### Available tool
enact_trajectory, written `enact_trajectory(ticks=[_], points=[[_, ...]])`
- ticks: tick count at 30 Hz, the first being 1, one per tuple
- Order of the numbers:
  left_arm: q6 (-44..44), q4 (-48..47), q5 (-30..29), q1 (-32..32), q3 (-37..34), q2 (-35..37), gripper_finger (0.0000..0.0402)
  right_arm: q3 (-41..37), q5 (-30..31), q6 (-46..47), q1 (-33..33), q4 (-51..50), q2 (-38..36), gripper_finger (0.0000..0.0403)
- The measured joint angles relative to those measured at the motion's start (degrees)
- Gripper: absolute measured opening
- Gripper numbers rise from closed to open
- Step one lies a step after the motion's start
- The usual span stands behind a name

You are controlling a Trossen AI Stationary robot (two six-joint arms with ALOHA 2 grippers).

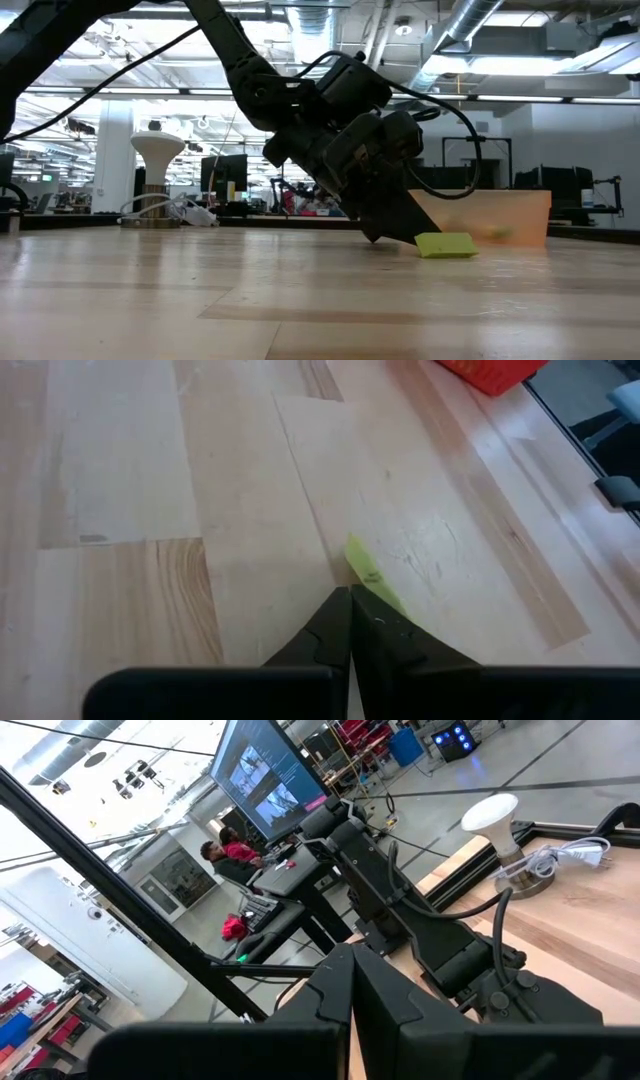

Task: Pick & Place School Supplies
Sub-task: Put the eraser into the red bin, then put the yellow eraser into the red bin

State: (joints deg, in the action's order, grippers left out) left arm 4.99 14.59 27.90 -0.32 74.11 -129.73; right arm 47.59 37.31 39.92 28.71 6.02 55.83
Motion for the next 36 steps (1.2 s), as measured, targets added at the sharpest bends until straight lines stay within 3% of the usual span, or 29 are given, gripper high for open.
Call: enact_trajectory(ticks=[28,36], points=[[0.57,0.87,0.74,0.15,0.00,0.02,0.0000,0.00,0.01,-0.04,0.00,0.00,0.00,0.0000],[1.20,-0.95,-1.05,4.10,-0.39,2.51,0.0000,0.00,0.01,-0.04,0.04,0.00,-0.01,0.0000]])
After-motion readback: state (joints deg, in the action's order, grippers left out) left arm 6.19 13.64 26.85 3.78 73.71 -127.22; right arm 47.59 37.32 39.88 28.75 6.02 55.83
